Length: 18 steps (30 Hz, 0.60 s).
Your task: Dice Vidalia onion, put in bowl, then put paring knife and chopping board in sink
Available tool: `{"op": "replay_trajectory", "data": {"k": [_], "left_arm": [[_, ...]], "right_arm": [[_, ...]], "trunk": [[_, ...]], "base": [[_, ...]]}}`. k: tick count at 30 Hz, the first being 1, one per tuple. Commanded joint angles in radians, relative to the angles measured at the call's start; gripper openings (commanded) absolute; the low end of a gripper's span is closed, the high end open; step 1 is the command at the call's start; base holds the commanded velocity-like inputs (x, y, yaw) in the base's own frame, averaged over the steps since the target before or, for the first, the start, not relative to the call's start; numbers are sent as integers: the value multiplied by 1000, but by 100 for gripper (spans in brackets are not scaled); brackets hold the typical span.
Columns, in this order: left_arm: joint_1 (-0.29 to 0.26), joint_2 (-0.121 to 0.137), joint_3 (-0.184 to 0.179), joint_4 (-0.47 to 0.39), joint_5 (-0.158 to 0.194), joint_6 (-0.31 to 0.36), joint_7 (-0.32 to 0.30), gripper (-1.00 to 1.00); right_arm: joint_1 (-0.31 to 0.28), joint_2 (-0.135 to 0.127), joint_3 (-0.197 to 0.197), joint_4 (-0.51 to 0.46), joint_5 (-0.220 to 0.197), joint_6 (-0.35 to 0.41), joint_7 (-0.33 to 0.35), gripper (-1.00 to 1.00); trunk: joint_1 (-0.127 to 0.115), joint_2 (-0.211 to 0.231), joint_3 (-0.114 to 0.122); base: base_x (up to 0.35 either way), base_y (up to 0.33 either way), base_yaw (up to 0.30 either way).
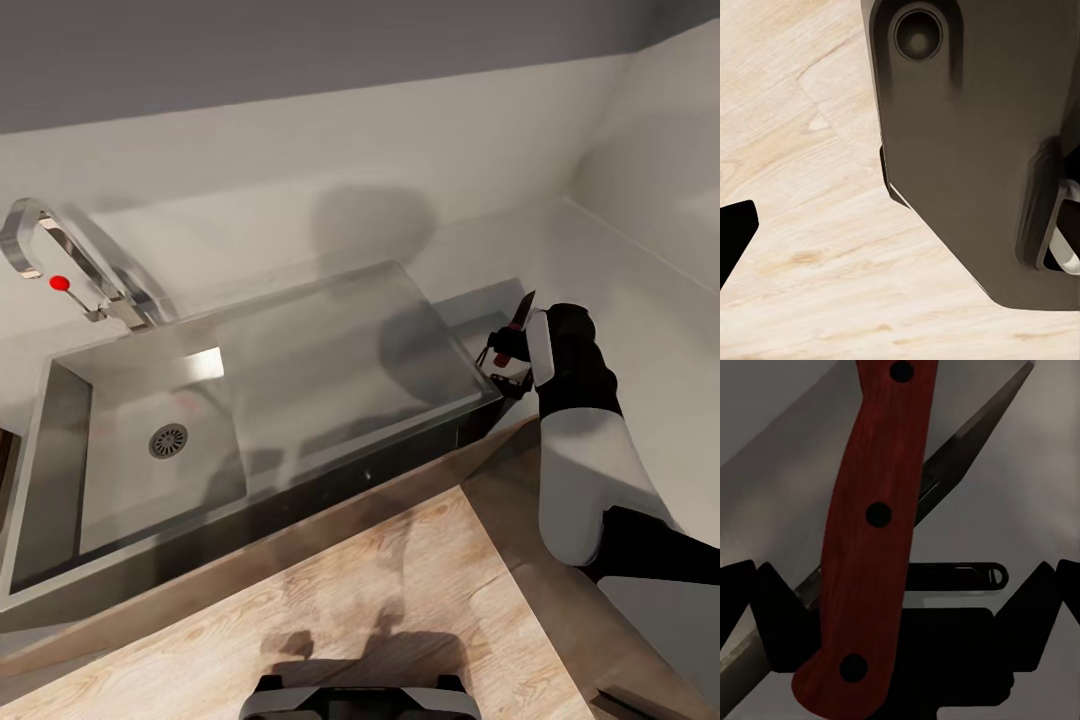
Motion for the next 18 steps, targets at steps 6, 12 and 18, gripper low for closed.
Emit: {"op": "replay_trajectory", "data": {"k": [6, 12, 18], "left_arm": [[-1, -1, -8, 2, 9, -1, 1, 100], [-1, 1, -9, 1, 15, 0, -5, 100], [-1, 1, -9, 1, 17, 0, -5, 100]], "right_arm": [[0, -1, -4, 37, -12, 5, -6, 100], [6, 4, 3, -7, 2, 8, -2, 100], [34, 21, 4, -45, 13, 7, -1, 100]], "trunk": [[1, -1, -1], [1, -1, -1], [1, -1, -1]], "base": [[0, 0, 0], [0, 0, 0], [0, 0, 0]]}}
